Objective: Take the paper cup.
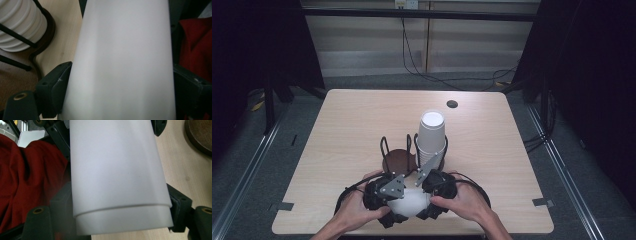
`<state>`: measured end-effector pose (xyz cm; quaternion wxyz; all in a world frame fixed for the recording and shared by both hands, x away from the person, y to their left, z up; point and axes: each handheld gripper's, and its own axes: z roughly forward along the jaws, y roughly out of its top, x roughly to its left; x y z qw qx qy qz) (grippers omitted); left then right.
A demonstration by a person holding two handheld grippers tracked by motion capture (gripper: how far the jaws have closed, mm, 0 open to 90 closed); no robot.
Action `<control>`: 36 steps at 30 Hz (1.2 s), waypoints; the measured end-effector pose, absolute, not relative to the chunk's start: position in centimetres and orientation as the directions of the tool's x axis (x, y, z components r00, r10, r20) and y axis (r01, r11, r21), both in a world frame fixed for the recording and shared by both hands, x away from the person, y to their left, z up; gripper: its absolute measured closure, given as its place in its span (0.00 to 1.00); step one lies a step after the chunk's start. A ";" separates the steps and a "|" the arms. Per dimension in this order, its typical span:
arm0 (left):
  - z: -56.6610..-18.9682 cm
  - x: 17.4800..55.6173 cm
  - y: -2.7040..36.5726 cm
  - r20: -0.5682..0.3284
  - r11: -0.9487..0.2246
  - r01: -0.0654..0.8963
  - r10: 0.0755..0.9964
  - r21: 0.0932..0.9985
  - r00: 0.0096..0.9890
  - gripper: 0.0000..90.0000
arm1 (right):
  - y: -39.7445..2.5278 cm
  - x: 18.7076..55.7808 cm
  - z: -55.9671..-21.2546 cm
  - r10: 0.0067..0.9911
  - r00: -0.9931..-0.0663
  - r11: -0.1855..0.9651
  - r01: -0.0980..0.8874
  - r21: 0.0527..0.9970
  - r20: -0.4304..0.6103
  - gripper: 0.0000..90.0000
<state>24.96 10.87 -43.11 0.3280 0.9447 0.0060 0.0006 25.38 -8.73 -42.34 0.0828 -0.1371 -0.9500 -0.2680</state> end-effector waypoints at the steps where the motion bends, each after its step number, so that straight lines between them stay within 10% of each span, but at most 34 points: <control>1: -43.1 25.0 11.0 -0.005 -0.779 0.002 -0.001 0.627 1.000 0.14 | -8.7 25.4 -42.3 0.224 -0.947 0.821 0.310 0.480 0.229 0.27; 36: -40.7 26.5 15.0 -0.092 -0.531 0.176 0.181 0.829 0.979 0.17 | -11.6 25.8 -41.9 0.325 -0.926 0.752 0.375 0.542 0.191 0.27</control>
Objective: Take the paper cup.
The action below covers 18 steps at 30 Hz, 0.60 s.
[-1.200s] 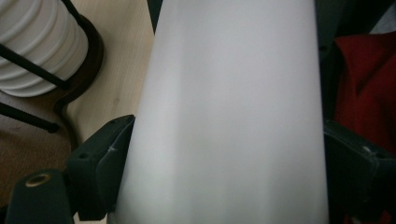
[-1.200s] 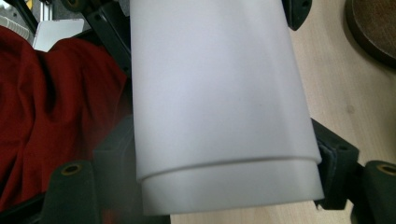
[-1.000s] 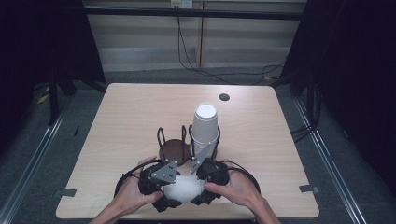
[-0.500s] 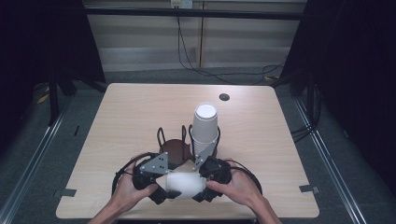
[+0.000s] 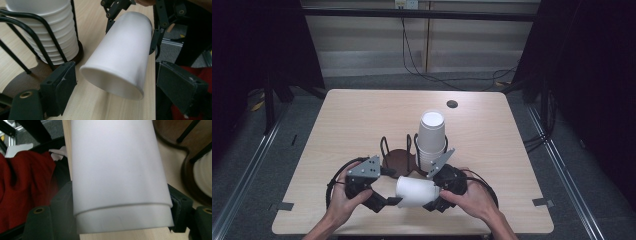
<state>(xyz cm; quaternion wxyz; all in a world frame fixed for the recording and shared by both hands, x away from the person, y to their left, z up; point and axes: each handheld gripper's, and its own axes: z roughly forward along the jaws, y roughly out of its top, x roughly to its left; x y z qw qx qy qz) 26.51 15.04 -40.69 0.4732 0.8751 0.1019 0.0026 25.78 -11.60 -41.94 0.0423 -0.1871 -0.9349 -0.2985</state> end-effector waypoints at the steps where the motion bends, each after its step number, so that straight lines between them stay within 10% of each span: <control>1: -40.7 26.5 15.1 -0.095 -0.519 0.183 0.192 0.835 0.977 0.18 | -11.7 25.8 -41.8 0.324 -0.925 0.746 0.378 0.549 0.198 0.27; 18: -42.0 26.1 16.4 -0.137 -0.420 0.224 0.227 0.879 0.964 0.17 | -14.2 26.0 -41.6 0.360 -0.905 0.645 0.417 0.640 0.226 0.27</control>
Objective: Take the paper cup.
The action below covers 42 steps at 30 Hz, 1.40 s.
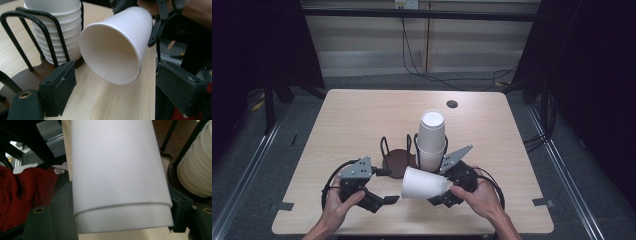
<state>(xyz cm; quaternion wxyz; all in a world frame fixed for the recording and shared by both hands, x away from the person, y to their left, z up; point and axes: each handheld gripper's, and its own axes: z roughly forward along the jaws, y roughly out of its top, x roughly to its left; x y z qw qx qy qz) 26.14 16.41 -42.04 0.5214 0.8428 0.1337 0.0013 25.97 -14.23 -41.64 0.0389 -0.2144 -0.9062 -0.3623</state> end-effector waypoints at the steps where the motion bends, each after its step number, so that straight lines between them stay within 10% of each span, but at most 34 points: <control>1: -42.0 26.1 16.4 -0.137 -0.420 0.224 0.227 0.879 0.964 0.18 | -14.2 26.0 -41.6 0.360 -0.905 0.645 0.417 0.640 0.226 0.27; 42: -43.6 26.3 16.7 -0.238 -0.311 0.285 0.181 0.907 0.954 0.12 | -13.6 25.7 -42.2 0.241 -0.931 0.499 0.362 0.788 0.275 0.27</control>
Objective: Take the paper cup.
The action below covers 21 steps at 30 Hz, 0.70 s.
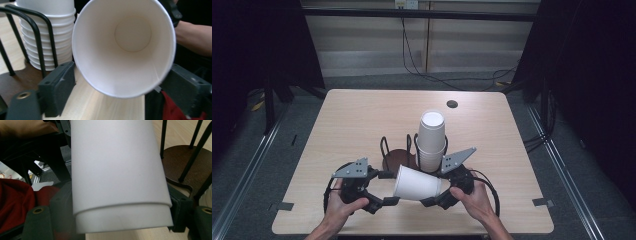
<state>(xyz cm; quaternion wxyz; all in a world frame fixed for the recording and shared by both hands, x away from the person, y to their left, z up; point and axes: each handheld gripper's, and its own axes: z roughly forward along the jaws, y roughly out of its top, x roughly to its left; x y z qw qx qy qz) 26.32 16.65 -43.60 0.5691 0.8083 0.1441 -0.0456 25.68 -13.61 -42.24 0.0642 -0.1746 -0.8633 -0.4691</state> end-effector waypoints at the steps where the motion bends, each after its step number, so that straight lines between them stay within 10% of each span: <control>1: -43.5 26.3 16.5 -0.219 -0.319 0.271 0.190 0.908 0.957 0.12 | -13.6 25.7 -42.3 0.236 -0.932 0.501 0.361 0.787 0.276 0.27; 21: -43.5 26.0 14.4 -0.216 -0.296 0.263 0.182 0.918 0.959 0.03 | -12.1 25.6 -42.3 0.202 -0.944 0.532 0.331 0.779 0.262 0.27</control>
